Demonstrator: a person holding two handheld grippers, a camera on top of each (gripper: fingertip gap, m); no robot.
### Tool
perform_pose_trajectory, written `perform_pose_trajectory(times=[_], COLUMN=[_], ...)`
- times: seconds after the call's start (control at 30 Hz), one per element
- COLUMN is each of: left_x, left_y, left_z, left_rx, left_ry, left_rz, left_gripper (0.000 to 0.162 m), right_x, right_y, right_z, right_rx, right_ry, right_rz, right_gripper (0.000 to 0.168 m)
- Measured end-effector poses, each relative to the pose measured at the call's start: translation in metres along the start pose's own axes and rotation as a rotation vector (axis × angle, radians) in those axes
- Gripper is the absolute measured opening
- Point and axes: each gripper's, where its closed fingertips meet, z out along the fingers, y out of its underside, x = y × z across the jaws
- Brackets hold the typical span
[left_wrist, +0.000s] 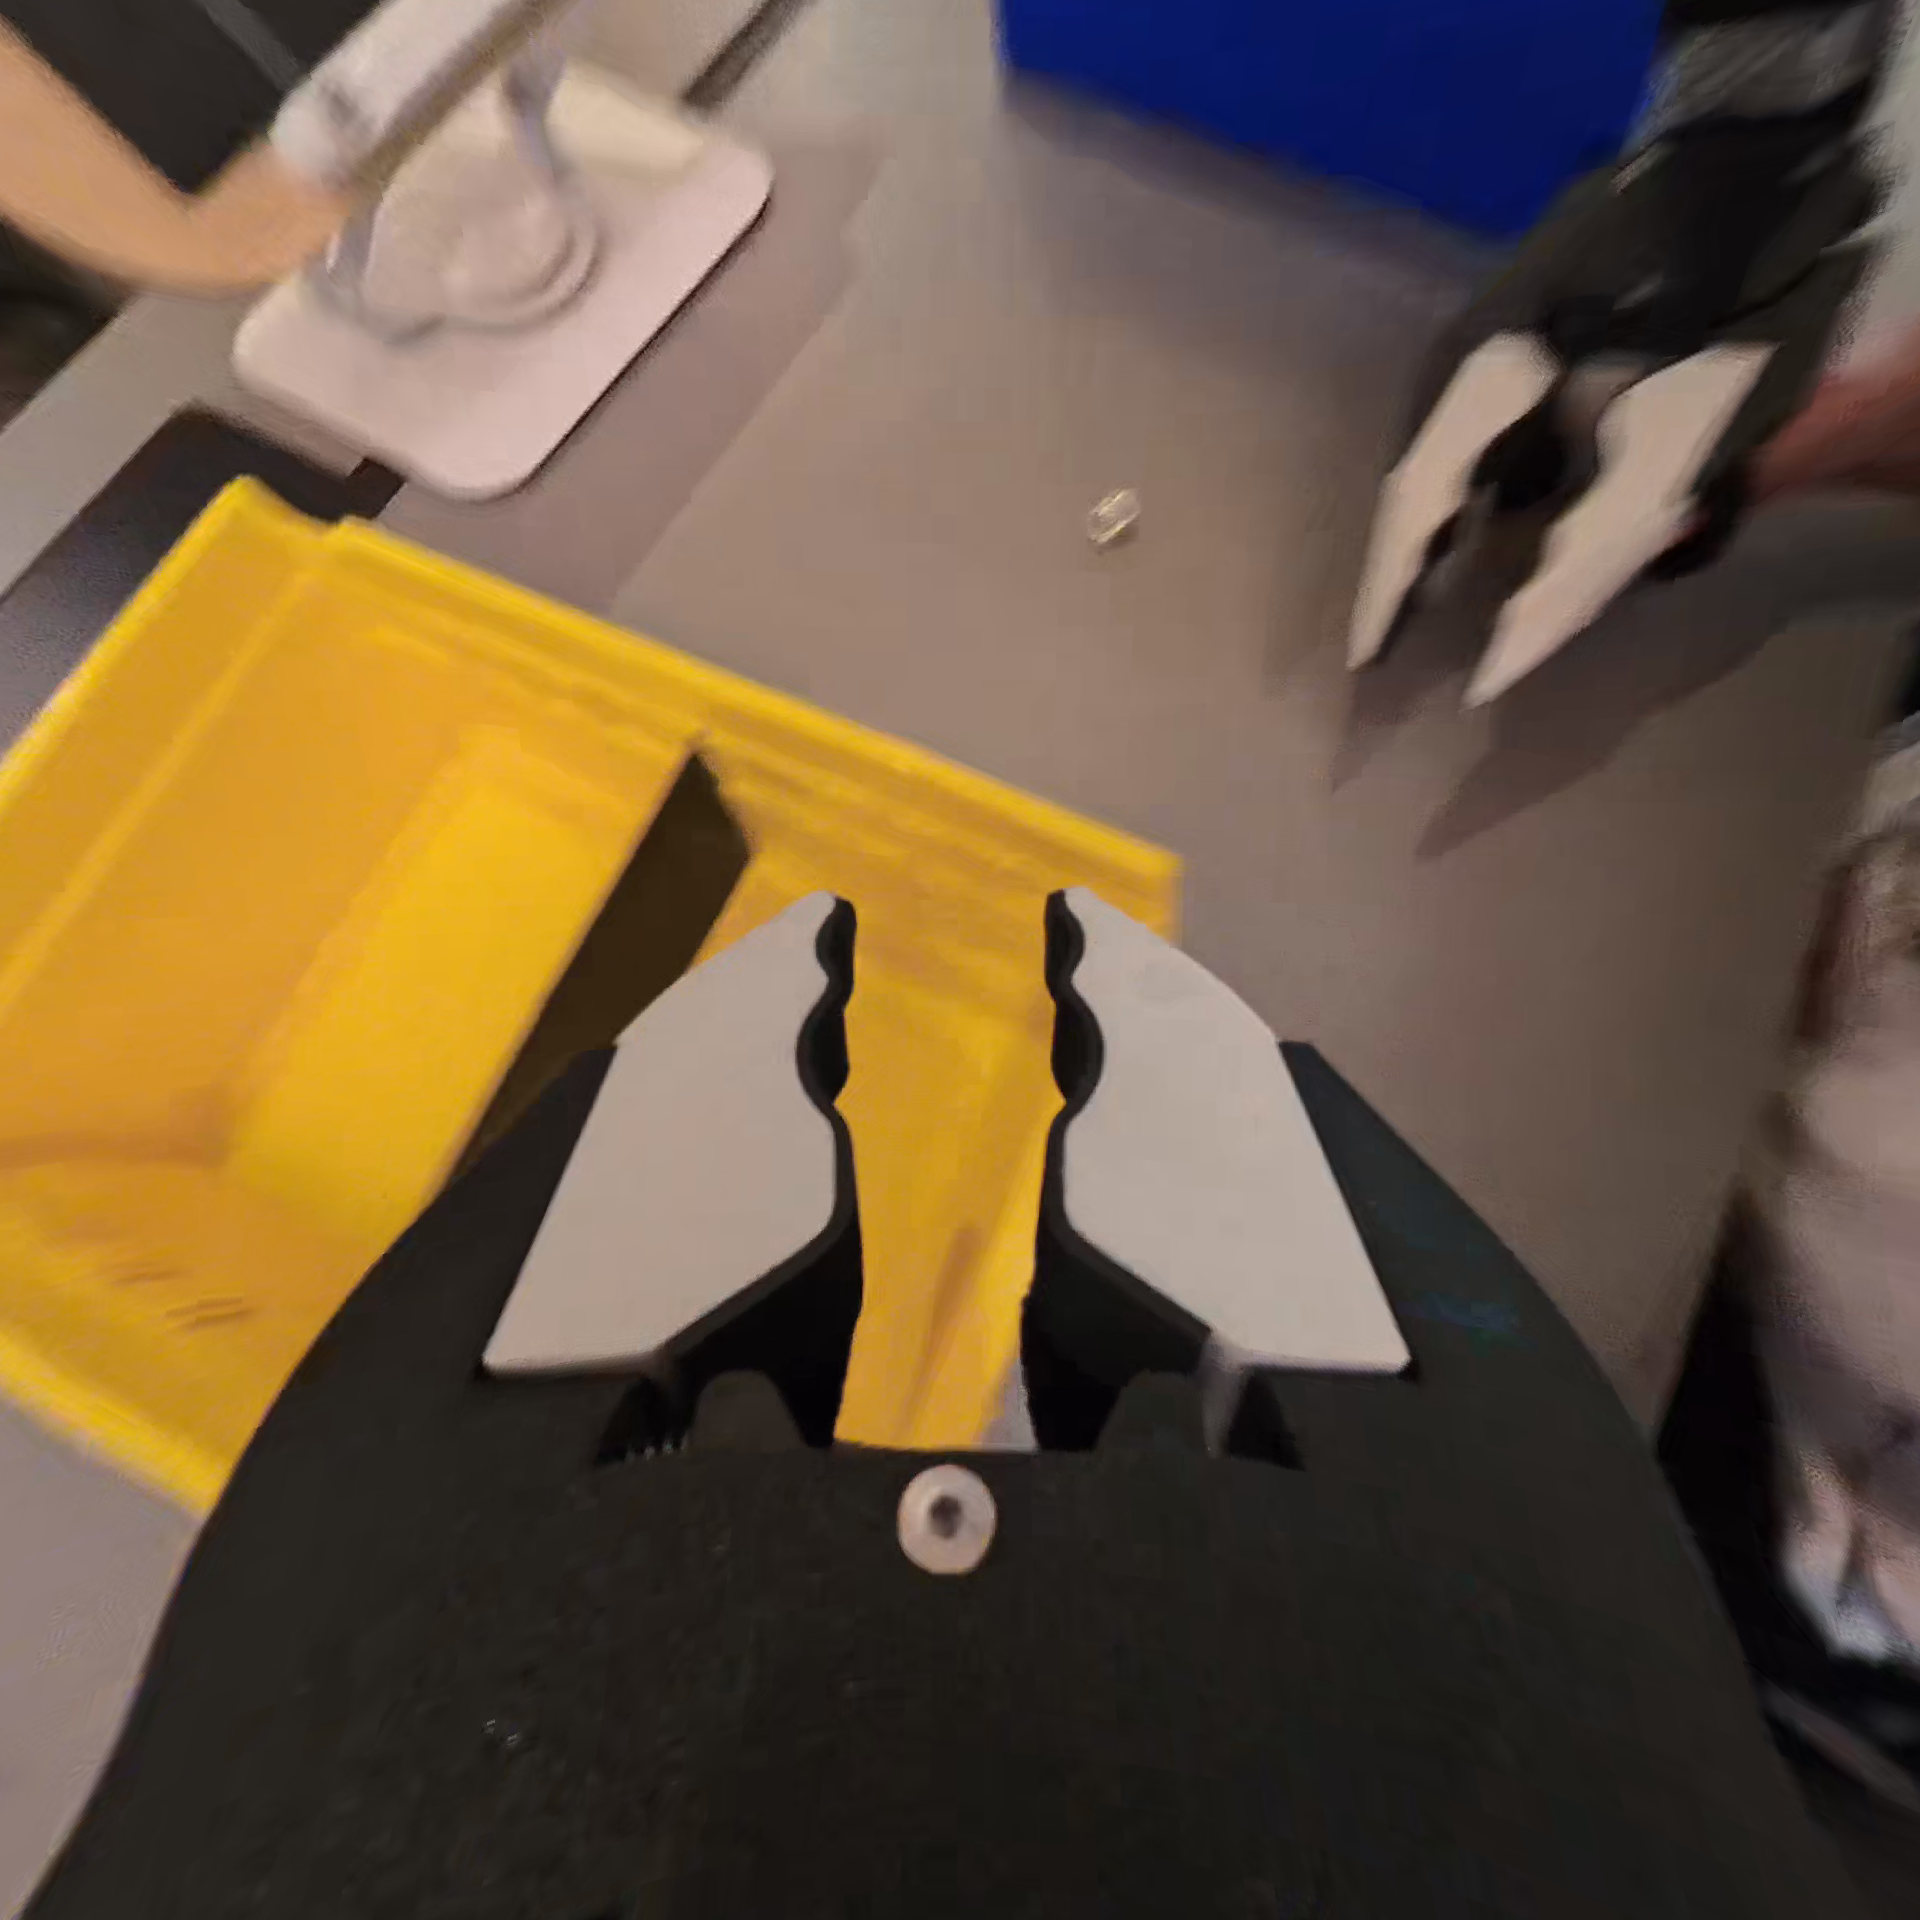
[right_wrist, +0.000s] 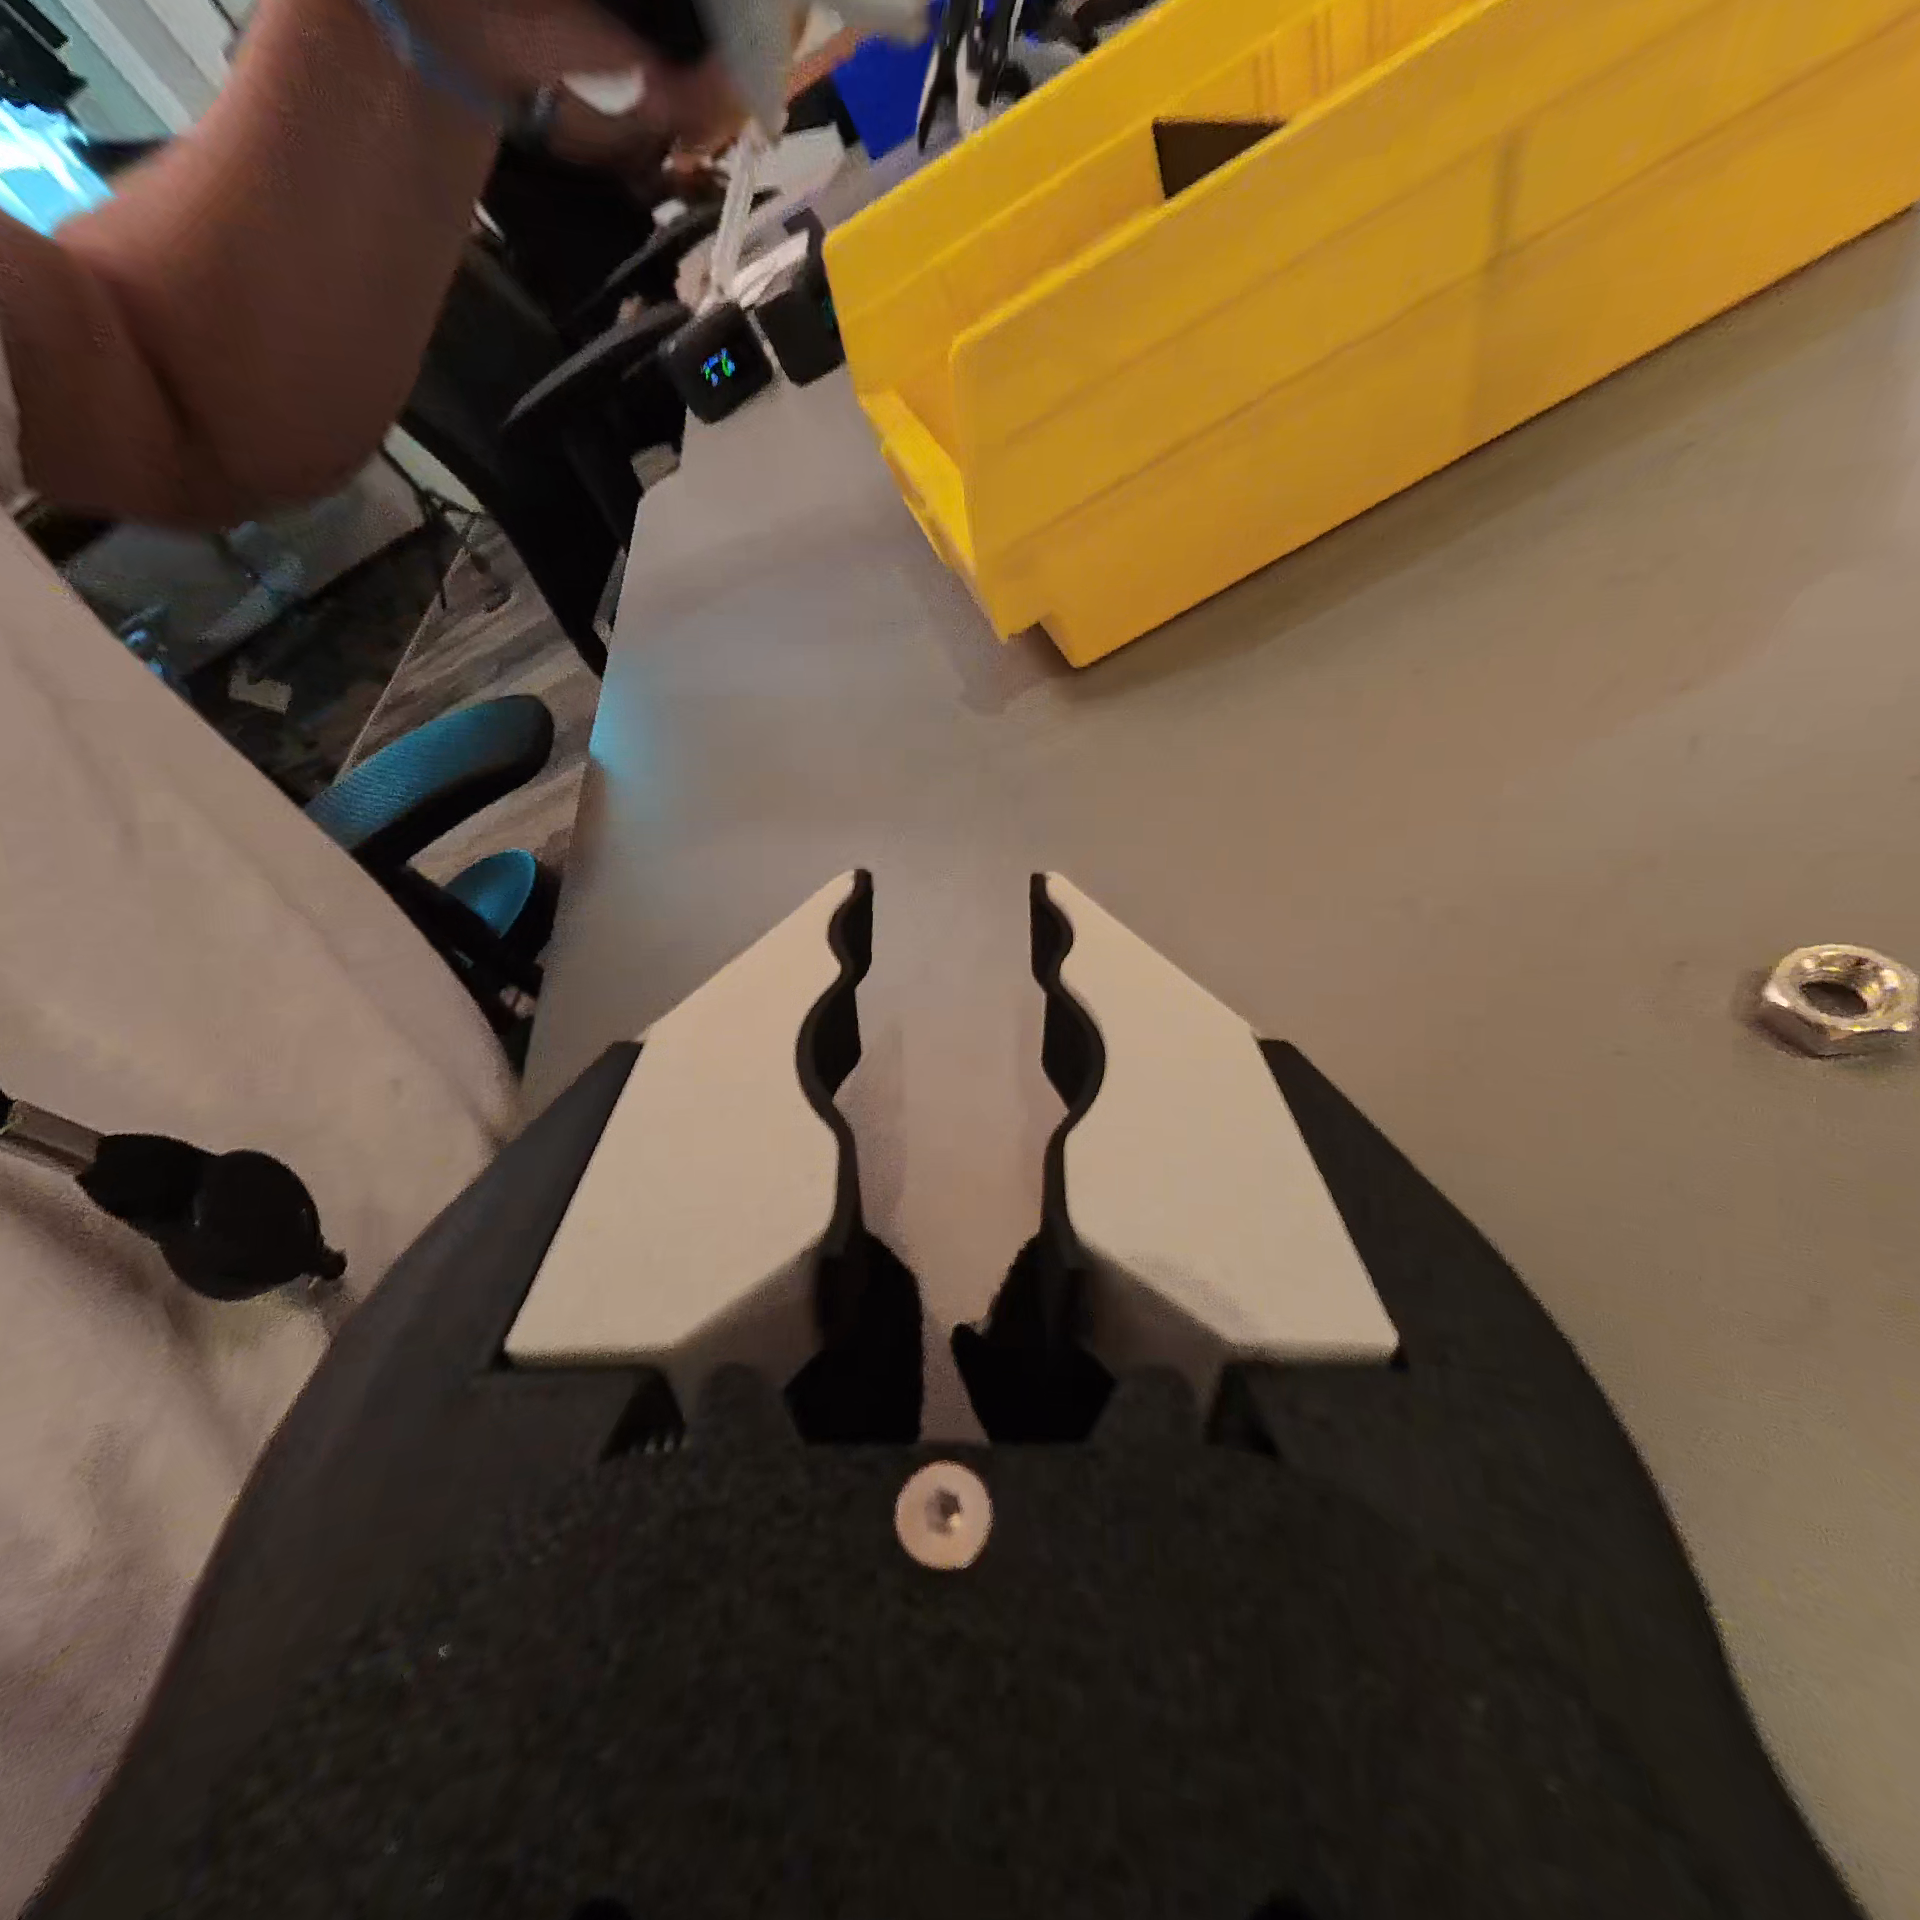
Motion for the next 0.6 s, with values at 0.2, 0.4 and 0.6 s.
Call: perform_pose_trajectory(times=[0.2, 0.4, 0.6], left_x=[-0.115, -0.144, -0.132], left_y=[0.042, 0.081, 0.099], left_z=[0.029, 0.071, 0.088], left_rx=[-0.425, -0.699, -0.791], left_ry=[-0.01, 0.184, 0.319], left_rz=[0.279, 0.214, 0.108], left_gripper=[0.032, 0.032, 0.032], right_x=[0.003, 0.011, 0.013], right_y=[-0.007, -0.013, -0.012], right_z=[-0.006, -0.014, -0.02], right_rx=[0.047, 0.085, 0.085], right_ry=[-0.034, -0.046, -0.041], right_rz=[0.022, 0.068, 0.074], right_gripper=[0.029, 0.029, 0.029])
